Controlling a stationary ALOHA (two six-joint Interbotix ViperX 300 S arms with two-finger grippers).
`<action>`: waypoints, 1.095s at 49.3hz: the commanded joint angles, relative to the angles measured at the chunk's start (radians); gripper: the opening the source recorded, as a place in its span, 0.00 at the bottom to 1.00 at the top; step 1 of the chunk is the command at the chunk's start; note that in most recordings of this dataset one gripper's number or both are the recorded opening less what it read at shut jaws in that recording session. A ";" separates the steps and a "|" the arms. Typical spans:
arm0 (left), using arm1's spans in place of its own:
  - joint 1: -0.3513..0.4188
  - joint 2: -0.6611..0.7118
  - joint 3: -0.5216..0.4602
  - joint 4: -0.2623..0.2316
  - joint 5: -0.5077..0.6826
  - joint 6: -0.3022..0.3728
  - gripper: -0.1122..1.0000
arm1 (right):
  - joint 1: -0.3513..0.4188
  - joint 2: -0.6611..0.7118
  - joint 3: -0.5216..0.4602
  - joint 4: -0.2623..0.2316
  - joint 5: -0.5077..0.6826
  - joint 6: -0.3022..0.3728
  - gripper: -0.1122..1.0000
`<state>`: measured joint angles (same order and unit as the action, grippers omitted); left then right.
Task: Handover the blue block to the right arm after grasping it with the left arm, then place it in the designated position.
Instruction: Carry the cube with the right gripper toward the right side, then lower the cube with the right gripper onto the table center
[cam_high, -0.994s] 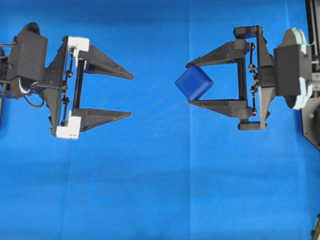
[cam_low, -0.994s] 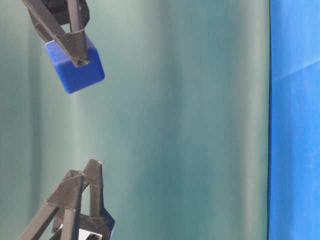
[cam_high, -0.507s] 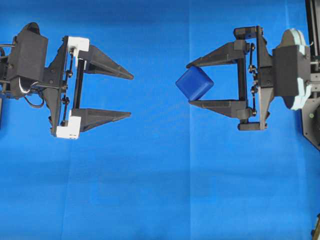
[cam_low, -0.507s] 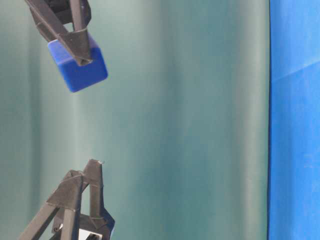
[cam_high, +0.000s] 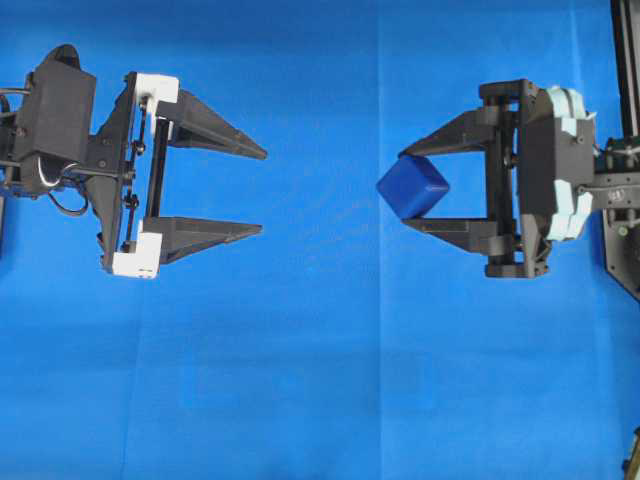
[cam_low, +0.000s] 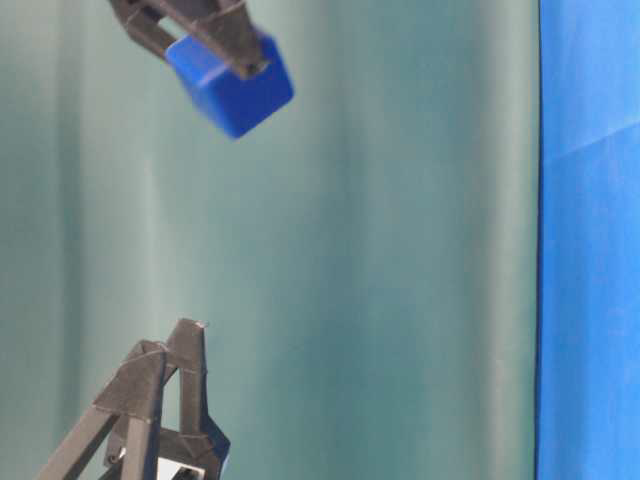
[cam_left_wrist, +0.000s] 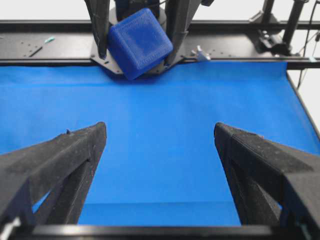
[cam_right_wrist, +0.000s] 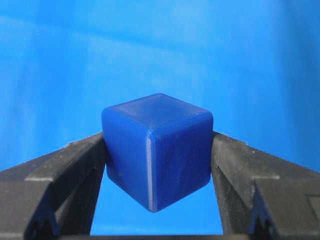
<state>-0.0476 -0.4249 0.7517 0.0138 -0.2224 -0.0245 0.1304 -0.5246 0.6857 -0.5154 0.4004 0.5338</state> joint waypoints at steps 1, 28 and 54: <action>0.000 -0.006 -0.021 0.003 -0.005 -0.002 0.93 | 0.011 -0.018 -0.011 0.017 0.049 0.002 0.59; 0.002 -0.005 -0.023 0.003 -0.003 0.002 0.93 | 0.014 -0.040 0.000 0.041 0.091 0.000 0.59; 0.000 -0.005 -0.023 0.003 -0.003 0.000 0.93 | 0.012 -0.038 0.000 0.041 0.091 0.000 0.59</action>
<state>-0.0476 -0.4218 0.7501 0.0153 -0.2194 -0.0245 0.1427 -0.5584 0.6964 -0.4755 0.4955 0.5323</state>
